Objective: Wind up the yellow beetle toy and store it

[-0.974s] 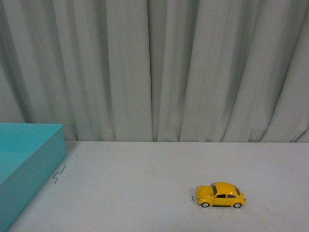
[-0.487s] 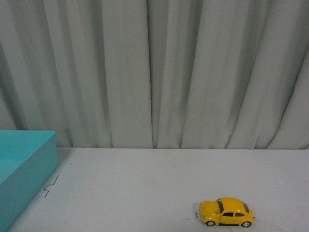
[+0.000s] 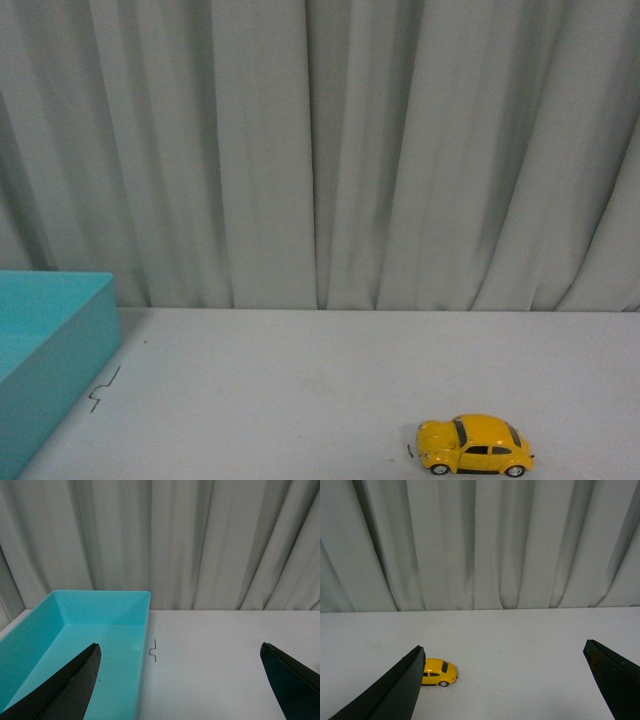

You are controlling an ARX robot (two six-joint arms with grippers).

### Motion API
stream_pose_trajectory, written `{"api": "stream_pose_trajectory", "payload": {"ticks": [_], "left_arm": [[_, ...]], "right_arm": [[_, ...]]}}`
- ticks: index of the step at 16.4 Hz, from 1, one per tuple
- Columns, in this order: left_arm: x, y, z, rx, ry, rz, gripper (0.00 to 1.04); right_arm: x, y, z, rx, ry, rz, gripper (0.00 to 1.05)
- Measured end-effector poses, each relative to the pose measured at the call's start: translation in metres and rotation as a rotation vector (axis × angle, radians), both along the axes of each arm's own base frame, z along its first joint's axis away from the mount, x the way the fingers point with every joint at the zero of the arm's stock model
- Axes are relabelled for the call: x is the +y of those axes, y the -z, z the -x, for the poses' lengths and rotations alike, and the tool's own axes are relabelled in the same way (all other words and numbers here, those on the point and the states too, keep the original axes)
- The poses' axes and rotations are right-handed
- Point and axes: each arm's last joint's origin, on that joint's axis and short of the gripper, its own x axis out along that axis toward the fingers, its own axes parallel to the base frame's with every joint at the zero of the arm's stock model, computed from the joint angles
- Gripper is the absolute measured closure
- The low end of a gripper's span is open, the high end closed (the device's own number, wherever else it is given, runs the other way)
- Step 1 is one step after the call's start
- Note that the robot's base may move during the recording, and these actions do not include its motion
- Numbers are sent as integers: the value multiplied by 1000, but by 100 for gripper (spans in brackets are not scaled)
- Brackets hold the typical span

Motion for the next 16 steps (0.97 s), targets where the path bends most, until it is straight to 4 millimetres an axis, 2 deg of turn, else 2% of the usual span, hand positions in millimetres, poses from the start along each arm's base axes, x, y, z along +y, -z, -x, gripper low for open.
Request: {"api": "stream_pose_trajectory", "payload": {"ticks": [16], "left_arm": [[0, 0, 0, 0, 0, 0, 7]], "right_arm": [[0, 0, 0, 0, 0, 0, 7]]}}
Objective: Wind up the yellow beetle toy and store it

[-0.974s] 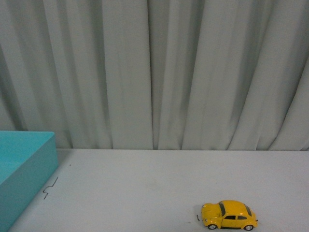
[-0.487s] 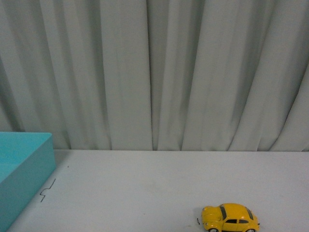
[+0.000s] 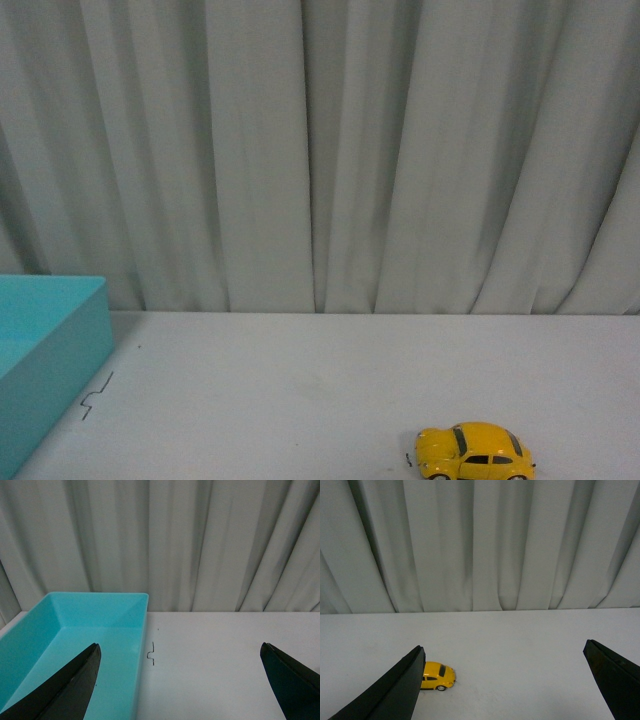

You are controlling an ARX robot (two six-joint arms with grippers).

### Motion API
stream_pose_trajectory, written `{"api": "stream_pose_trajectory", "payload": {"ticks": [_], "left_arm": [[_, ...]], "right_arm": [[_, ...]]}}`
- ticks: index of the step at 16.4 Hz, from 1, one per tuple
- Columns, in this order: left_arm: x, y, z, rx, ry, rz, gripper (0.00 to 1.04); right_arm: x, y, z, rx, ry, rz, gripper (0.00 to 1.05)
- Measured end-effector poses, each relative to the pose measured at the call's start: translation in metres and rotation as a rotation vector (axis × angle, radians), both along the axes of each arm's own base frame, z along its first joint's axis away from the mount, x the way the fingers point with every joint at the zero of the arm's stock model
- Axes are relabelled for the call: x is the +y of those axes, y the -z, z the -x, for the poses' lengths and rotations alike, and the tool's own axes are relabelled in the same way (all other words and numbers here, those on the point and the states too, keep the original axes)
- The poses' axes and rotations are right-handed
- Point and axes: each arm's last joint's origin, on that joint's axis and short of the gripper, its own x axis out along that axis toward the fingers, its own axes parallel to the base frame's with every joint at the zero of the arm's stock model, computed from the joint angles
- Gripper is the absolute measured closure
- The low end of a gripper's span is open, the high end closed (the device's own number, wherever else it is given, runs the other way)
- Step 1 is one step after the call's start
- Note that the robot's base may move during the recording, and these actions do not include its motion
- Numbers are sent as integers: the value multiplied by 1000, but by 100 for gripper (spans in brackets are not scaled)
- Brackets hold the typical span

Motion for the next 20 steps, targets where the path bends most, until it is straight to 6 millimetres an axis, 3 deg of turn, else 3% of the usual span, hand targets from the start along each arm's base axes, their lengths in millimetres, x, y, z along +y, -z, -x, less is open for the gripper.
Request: {"api": "stream_pose_trajectory", "payload": {"ticks": [20], "left_arm": [[0, 0, 0, 0, 0, 0, 7]], "right_arm": [[0, 0, 0, 0, 0, 0, 7]]}}
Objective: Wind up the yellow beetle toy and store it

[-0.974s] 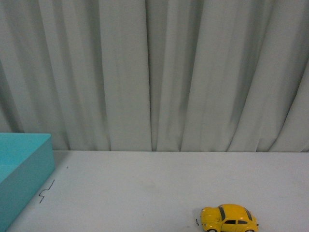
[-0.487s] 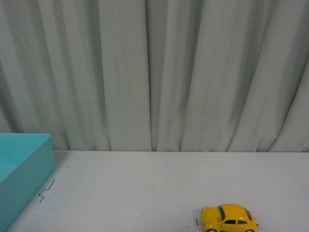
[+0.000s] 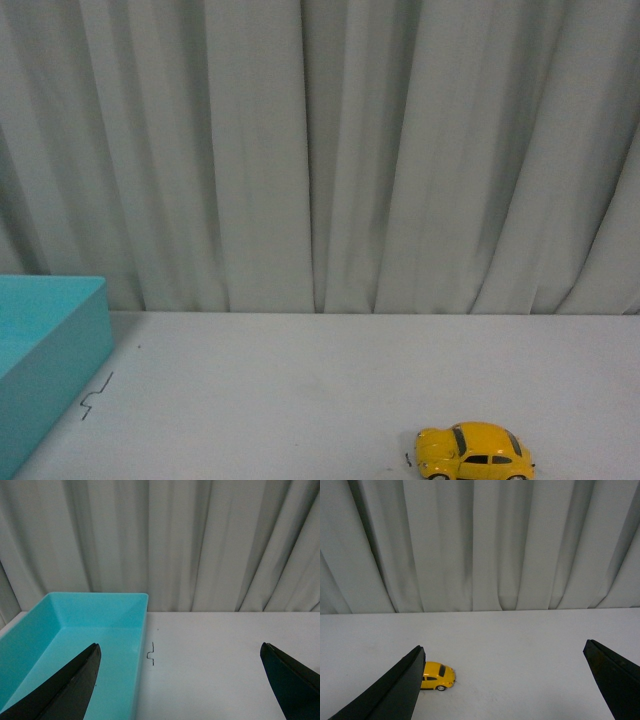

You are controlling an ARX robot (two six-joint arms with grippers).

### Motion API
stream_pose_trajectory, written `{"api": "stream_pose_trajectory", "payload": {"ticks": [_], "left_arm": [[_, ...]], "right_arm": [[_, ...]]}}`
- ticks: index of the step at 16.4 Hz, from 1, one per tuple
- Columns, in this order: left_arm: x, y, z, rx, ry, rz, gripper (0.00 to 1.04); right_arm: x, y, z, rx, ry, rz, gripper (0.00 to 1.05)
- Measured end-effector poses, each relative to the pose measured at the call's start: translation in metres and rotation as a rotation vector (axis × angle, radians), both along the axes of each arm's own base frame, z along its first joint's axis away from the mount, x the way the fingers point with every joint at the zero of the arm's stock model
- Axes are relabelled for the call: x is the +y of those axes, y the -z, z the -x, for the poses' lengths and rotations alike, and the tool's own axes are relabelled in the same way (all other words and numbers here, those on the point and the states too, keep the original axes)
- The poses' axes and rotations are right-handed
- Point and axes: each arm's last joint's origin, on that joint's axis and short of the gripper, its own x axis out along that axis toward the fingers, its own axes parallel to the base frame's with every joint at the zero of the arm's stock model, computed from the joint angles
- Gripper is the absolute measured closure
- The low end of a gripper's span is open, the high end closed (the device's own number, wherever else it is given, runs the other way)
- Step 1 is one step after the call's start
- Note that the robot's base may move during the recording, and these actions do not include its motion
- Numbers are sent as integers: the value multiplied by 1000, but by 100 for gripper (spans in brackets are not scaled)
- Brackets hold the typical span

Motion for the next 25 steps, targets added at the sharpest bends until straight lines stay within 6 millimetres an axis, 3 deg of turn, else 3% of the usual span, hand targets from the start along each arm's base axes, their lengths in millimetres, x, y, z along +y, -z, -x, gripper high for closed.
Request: {"api": "stream_pose_trajectory", "payload": {"ticks": [6, 8, 10, 15, 19, 21, 25], "left_arm": [[0, 0, 0, 0, 0, 0, 7], [0, 0, 0, 0, 0, 0, 7], [0, 0, 0, 0, 0, 0, 7], [0, 0, 0, 0, 0, 0, 7], [0, 0, 0, 0, 0, 0, 7], [0, 0, 0, 0, 0, 0, 7], [0, 0, 0, 0, 0, 0, 7]], "right_arm": [[0, 0, 0, 0, 0, 0, 7], [-2, 3, -2, 174, 6, -92, 7], [-25, -4, -21, 209, 96, -268, 7], [-54, -22, -44, 128, 124, -274, 7], [-96, -42, -126, 45, 15, -168, 7], [-100, -47, -171, 31, -132, -95, 7], [-94, -32, -254, 191, -546, 38, 7]]}}
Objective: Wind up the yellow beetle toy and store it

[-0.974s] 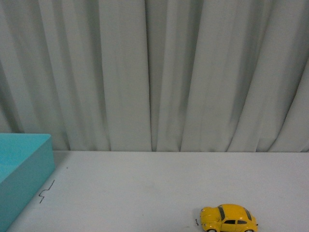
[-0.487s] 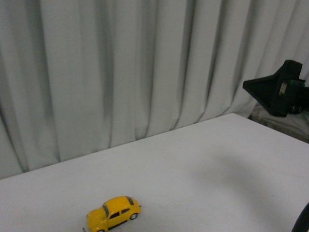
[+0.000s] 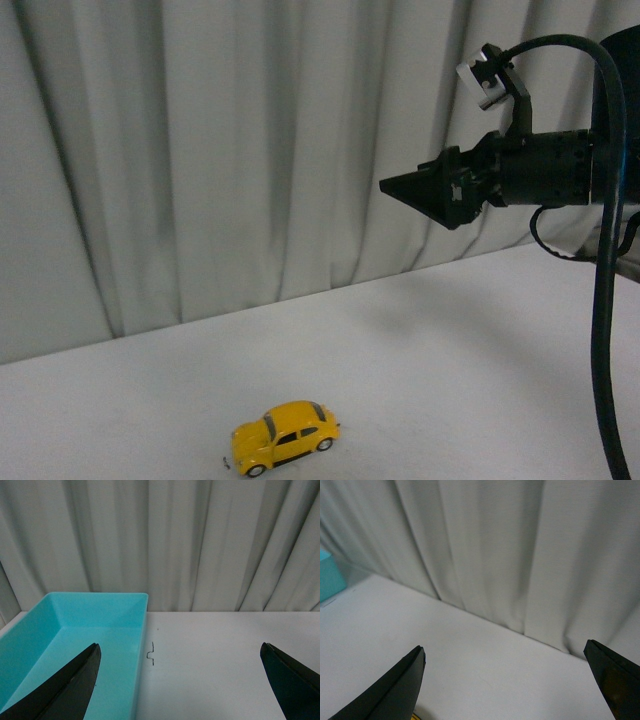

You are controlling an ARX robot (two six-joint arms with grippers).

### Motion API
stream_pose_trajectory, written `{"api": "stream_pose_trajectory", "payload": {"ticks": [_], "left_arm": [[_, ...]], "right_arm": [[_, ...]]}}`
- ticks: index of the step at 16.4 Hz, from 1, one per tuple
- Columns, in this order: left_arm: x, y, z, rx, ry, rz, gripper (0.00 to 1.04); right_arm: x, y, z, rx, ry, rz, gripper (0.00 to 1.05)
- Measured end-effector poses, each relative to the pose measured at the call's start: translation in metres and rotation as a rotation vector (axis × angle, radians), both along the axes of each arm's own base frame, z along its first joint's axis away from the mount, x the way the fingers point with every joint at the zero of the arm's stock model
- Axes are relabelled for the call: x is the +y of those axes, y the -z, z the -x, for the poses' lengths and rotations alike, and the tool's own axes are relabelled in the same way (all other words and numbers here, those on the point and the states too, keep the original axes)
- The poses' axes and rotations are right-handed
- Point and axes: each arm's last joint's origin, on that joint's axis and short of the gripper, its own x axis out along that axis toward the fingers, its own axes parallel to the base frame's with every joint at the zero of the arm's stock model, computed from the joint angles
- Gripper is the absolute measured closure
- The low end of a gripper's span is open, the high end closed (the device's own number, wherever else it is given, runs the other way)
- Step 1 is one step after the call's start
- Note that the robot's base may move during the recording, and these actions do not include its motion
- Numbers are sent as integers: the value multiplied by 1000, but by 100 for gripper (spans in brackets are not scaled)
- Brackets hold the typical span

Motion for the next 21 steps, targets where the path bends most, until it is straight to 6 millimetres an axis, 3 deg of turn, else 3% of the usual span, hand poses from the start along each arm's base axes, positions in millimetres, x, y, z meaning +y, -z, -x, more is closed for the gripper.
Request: {"api": "stream_pose_trajectory", "payload": {"ticks": [3, 6, 11, 14, 21], "left_arm": [[0, 0, 0, 0, 0, 0, 7], [0, 0, 0, 0, 0, 0, 7], [0, 0, 0, 0, 0, 0, 7], [0, 0, 0, 0, 0, 0, 7], [0, 0, 0, 0, 0, 0, 7]], "right_arm": [[11, 7, -49, 63, -237, 128, 7], [40, 32, -76, 136, -492, 270, 7], [81, 70, -84, 192, -810, 408, 7], [95, 87, -85, 231, -908, 459, 7], [119, 111, -86, 253, -927, 602, 7]]}}
